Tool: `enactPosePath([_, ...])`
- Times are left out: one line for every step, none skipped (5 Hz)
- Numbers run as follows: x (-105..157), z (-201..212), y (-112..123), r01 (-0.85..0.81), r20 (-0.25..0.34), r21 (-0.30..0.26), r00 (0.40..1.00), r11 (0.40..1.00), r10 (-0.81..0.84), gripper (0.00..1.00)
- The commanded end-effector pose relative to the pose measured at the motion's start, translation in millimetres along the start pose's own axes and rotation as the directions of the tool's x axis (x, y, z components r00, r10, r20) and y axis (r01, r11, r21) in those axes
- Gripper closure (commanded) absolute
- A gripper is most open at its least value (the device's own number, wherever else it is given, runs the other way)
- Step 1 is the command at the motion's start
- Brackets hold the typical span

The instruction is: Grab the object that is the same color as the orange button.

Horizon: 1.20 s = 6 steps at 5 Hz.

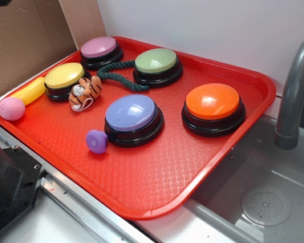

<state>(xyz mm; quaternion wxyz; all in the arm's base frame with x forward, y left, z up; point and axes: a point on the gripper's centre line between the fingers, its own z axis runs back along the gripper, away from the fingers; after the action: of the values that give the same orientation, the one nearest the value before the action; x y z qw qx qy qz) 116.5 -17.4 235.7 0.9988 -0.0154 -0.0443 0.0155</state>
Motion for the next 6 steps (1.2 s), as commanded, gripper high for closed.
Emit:
enactPosePath([0.0, 0.0, 0.0, 0.000, 0.000, 0.000, 1.000, 1.000, 0.000, 0.00])
enactPosePath([22.4, -21.3, 17.2, -0.148, 0.004, -0.018, 0.989, 0.989, 0.148, 0.00])
enactPosePath([45.1, -44.9, 28.1, -0.255, 0.051, -0.007, 0.966, 0.967, 0.255, 0.00])
enactPosePath([63.0, -74.4, 39.8, -0.418, 0.062, 0.025, 0.907, 0.908, 0.415, 0.00])
enactPosePath([73.2, -104.2, 48.9, -0.538, 0.076, 0.074, 0.842, 0.840, 0.533, 0.00])
enactPosePath([78.3, -129.9, 59.8, -0.602, 0.082, 0.101, 0.798, 0.792, 0.597, 0.00])
